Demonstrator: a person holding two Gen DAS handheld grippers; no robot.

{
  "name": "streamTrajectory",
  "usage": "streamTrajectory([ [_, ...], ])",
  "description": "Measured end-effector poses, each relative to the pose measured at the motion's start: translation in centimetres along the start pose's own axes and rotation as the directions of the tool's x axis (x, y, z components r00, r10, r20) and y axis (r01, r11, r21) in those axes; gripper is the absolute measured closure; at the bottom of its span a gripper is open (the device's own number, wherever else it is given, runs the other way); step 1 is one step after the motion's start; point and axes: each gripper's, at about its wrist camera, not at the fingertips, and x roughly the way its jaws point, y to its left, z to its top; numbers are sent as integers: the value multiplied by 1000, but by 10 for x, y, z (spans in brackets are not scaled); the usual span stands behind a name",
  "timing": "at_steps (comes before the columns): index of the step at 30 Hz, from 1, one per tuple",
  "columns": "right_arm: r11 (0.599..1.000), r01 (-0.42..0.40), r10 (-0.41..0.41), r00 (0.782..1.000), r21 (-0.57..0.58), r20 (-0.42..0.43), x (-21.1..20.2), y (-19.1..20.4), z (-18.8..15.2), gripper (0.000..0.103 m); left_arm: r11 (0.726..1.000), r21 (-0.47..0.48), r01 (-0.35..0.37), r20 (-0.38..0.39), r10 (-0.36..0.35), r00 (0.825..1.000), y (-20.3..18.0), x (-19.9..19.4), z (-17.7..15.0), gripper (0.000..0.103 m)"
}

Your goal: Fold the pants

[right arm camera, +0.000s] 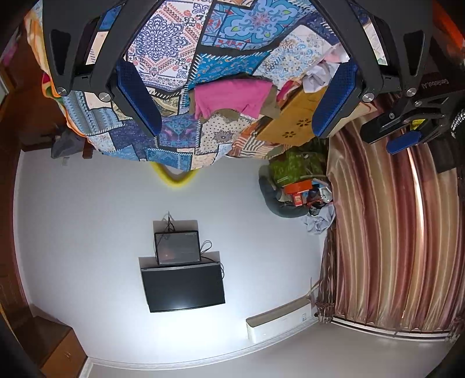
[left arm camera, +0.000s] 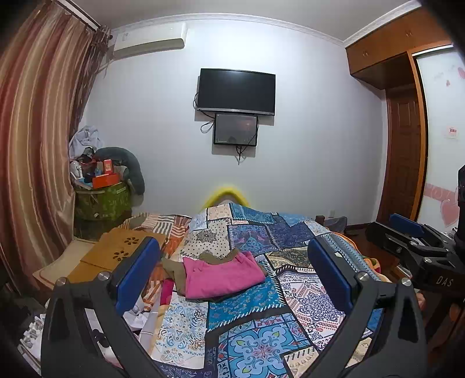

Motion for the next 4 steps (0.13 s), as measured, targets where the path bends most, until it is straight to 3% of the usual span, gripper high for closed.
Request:
streamTrajectory([
  [4,1000,0,0,1000,1,1,0,0,0,0,1000,8,3,-2,-3,1000,-1,1,-1,0],
])
